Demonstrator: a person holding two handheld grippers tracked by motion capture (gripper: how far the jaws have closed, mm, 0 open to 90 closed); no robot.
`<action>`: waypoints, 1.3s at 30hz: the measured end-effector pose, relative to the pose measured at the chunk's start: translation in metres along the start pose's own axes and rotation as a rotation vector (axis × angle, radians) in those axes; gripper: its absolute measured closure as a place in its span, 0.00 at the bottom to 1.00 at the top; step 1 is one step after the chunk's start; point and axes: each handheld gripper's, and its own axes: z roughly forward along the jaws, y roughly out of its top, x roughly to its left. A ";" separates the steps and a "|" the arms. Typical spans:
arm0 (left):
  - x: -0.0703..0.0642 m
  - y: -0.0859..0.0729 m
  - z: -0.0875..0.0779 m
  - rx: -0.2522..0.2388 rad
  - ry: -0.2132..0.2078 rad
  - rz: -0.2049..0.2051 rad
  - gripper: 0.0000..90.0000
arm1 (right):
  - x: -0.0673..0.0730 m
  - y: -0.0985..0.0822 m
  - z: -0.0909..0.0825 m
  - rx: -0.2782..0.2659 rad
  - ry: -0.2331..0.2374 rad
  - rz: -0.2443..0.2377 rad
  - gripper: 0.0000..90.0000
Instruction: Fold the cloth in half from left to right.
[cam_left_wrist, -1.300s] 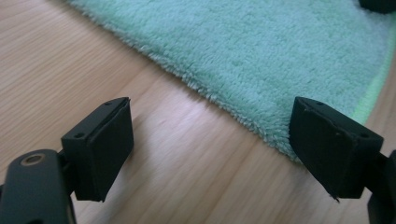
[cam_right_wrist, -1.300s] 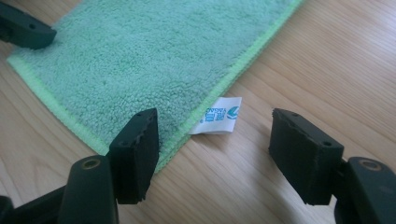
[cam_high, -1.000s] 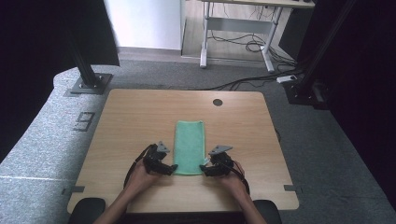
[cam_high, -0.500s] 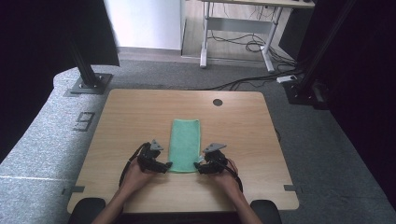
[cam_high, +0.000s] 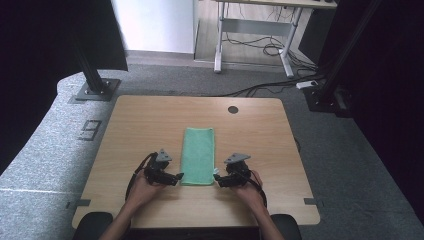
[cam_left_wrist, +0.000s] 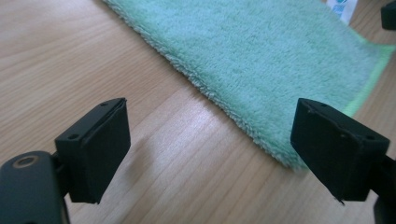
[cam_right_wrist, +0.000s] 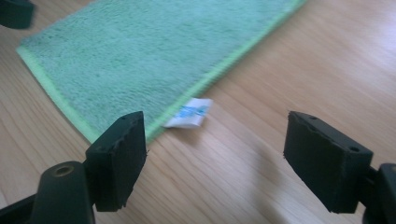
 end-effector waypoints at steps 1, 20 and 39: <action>0.002 -0.001 -0.003 -0.004 0.002 -0.003 0.13 | -0.004 -0.001 -0.004 -0.005 -0.007 0.000 0.22; 0.035 -0.019 0.003 0.054 0.042 -0.080 0.03 | -0.044 -0.024 -0.009 0.034 -0.070 0.103 0.00; 0.031 -0.019 0.009 0.046 0.080 -0.041 0.00 | -0.044 -0.031 -0.003 0.012 -0.094 0.094 0.00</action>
